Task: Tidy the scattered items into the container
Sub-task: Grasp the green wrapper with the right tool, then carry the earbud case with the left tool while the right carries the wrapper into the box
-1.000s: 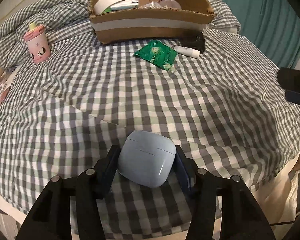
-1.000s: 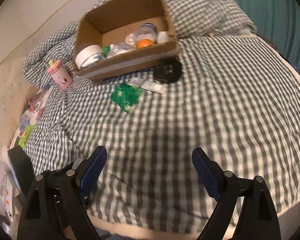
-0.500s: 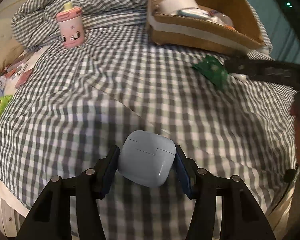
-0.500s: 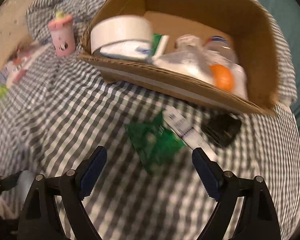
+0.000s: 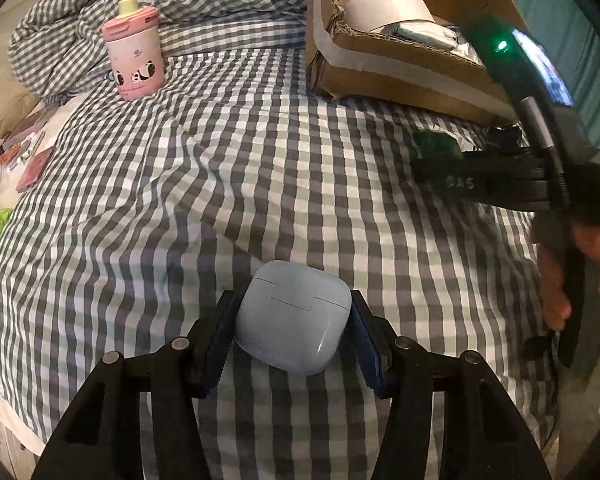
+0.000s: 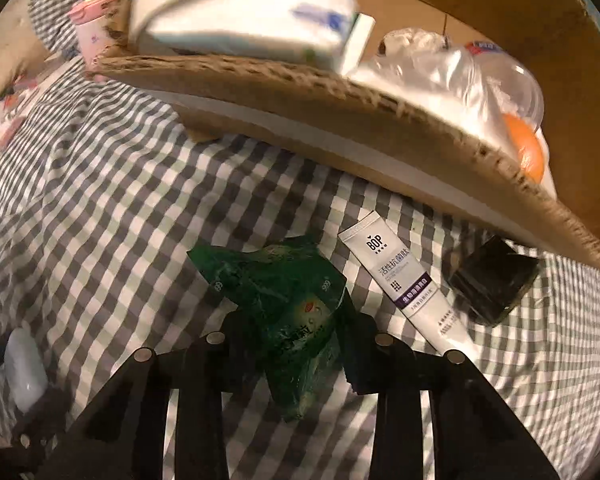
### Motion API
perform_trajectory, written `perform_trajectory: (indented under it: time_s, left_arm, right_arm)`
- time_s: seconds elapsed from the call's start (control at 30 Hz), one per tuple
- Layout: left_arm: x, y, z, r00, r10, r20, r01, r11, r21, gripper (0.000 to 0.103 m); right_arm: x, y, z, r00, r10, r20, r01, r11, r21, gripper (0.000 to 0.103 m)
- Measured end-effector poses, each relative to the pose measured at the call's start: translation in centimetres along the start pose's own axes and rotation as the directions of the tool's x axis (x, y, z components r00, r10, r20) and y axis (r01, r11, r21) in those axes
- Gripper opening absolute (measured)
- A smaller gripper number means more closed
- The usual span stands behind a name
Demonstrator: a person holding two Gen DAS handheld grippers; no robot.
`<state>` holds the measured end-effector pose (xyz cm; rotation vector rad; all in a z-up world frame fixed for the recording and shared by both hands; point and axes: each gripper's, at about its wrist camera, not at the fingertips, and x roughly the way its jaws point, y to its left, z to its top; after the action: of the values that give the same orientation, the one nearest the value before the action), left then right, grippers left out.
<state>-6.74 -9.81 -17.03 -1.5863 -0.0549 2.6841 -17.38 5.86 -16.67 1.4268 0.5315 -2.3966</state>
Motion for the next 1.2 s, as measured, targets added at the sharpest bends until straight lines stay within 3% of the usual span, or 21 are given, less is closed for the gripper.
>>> perform_trajectory:
  time_s: [0.1, 0.43, 0.6, 0.83, 1.0, 1.2]
  left_arm:
    - [-0.3, -0.1, 0.4, 1.0, -0.008, 0.007, 0.008, 1.0, -0.005, 0.056]
    - [-1.4, -1.8, -0.6, 1.0, -0.013, 0.01, 0.013, 1.0, 0.014, 0.056]
    - [-3.1, -3.2, 0.4, 0.999, -0.026, 0.042, 0.024, 0.999, 0.036, 0.056]
    - [-6.5, -5.9, 5.3, 0.987, -0.087, 0.139, 0.075, 0.993, 0.09, 0.056]
    - [-7.5, -7.3, 10.4, 0.975, -0.094, 0.202, 0.07, 0.99, 0.123, 0.056]
    - [-7.3, -8.5, 16.4, 0.964, -0.041, 0.265, -0.002, 0.987, 0.161, 0.056]
  right_arm:
    - [-1.6, -0.1, -0.4, 0.999, 0.051, 0.009, -0.051, 0.999, 0.017, 0.033]
    - [-8.3, -2.1, -3.4, 0.991, 0.093, 0.096, -0.099, 0.993, 0.063, 0.033]
    - [-10.9, -3.5, -2.7, 0.985, 0.101, 0.137, -0.111, 0.991, 0.073, 0.033]
    - [-14.8, -6.3, -0.1, 0.97, 0.093, 0.225, -0.11, 0.992, 0.064, 0.033]
    - [-15.9, -8.4, 2.3, 0.961, 0.069, 0.269, -0.089, 0.994, 0.065, 0.033]
    - [-15.0, -10.6, 5.6, 0.959, 0.056, 0.278, -0.08, 0.994, 0.077, 0.033]
